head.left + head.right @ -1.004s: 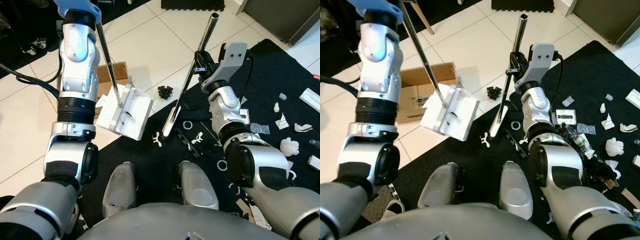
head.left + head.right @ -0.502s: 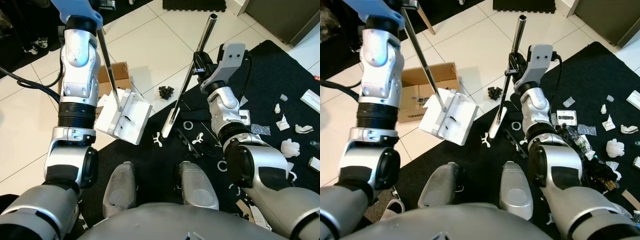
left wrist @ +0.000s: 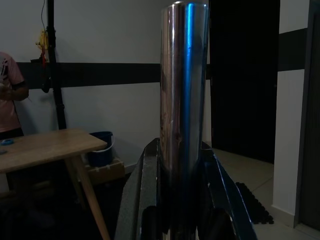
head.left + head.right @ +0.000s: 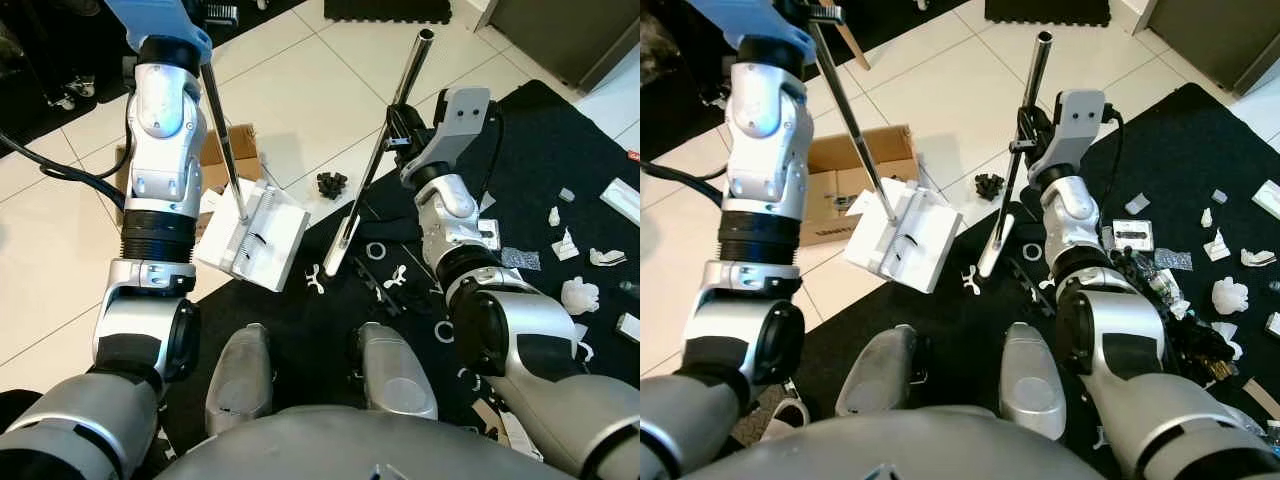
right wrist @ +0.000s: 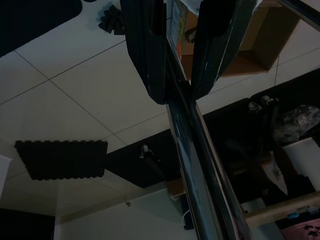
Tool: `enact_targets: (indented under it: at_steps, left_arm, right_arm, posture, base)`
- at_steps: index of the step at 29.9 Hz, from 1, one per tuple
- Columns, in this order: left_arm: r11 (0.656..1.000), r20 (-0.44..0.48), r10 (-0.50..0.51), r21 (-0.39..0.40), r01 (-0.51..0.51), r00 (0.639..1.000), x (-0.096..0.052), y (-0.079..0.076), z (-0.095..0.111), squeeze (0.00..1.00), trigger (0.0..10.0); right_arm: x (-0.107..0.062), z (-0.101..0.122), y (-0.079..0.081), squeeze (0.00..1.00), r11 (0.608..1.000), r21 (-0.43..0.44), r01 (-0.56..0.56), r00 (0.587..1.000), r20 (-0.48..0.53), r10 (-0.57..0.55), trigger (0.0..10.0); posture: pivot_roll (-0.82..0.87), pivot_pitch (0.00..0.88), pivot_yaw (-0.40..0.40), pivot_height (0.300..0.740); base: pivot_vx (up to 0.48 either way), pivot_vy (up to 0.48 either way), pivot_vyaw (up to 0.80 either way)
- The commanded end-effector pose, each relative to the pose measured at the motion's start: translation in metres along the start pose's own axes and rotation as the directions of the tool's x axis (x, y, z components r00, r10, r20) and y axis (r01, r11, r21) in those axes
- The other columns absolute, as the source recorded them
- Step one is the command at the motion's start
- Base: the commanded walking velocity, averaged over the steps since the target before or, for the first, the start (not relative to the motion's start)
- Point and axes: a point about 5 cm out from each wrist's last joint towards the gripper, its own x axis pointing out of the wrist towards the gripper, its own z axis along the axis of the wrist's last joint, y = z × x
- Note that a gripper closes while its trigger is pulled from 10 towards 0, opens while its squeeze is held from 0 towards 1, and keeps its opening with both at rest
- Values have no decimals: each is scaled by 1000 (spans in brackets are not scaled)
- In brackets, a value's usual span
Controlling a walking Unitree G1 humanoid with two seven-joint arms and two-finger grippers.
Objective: Sweep floor
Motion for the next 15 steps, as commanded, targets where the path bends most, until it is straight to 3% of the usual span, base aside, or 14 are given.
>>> enact_targets:
  at_steps: [1, 15]
  left_arm:
    - [1000, 33, 0, 11, 0, 999, 2, -2, 7, 0, 10000]
    - [999, -38, 13, 43, -12, 999, -2, -2, -7, 0, 10000]
  right_arm:
    - [2, 3, 3, 0, 1000, -5, -10, 1000, 21, 10, 10000]
    - [2, 2, 5, 0, 1000, -15, -4, 1000, 12, 4, 10000]
  posture:
    - [27, 0, 41, 740]
    - [23, 0, 41, 740]
  base:
    - [0, 0, 0]
    - [0, 0, 0]
